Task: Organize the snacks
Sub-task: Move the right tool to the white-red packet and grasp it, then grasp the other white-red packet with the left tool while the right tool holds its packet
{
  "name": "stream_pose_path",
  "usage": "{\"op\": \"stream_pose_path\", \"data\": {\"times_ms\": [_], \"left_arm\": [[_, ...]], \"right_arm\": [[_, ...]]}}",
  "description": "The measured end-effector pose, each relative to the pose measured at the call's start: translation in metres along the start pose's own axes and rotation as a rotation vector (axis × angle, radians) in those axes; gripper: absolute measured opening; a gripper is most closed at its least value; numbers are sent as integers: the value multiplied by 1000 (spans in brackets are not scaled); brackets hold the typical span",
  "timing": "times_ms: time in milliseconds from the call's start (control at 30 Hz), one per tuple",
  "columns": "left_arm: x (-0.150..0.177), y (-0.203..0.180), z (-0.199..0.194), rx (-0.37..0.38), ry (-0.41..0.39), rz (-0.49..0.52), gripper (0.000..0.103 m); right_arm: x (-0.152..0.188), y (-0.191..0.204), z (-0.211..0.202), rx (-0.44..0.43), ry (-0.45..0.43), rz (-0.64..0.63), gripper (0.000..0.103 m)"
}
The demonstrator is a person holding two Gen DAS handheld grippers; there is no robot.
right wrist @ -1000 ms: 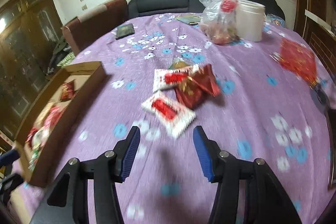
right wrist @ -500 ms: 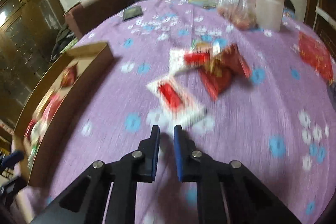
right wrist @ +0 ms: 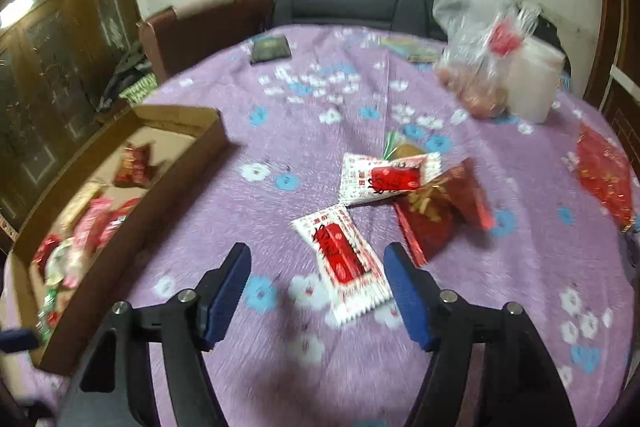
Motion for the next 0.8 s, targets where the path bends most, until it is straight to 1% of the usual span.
{"op": "stream_pose_path", "data": {"times_ms": [33,67,100,133,200,233,267,333,400,433,533,633,700,800], "left_arm": [[0,2,-1,9,3,-5,55],[0,3,0,19,8,-10,55],[-1,5,1,38,17,-20,55],[-2,5,2,66,30,-35,55],[-8,4,5,115,50,-63,55],[-13,3,6,127,54,-63,55],[-20,0,6,133,51,-49,55],[-36,-11,8,144,41,-12,55],[-55,-23,16,146,53,25,55],[-66,-30,24,145,63,42,55],[-103,-57,64,140,112,98,55],[-135,-75,110,152,173,85,55],[-153,-84,134,140,178,56,55],[-175,-100,170,77,167,84,55]], "right_arm": [[2,-5,6,10,20,19,37],[1,-8,3,16,-1,33,30],[3,-9,1,-19,10,59,26],[5,-11,-2,-27,14,70,24],[15,-14,-10,7,25,61,24],[22,-16,-18,13,31,66,24],[29,-20,-25,19,34,72,24],[43,-31,-44,67,25,79,24],[55,-45,-60,96,18,108,24],[60,-51,-67,96,15,132,24],[72,-73,-76,69,-11,201,24],[73,-84,-78,-9,-49,278,26],[72,-87,-78,-46,-67,316,27],[70,-88,-75,-71,-75,332,27]]}}
Point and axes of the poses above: each gripper's, at about its wrist camera, not at the fingertips, and z roughly the way its jaws point, y to its left, x to its underside, the point moved 7 cm from there along z, roughly the way its jaws point, and after that the axes turned 6 degrees about -x, right-handed, at the moved point
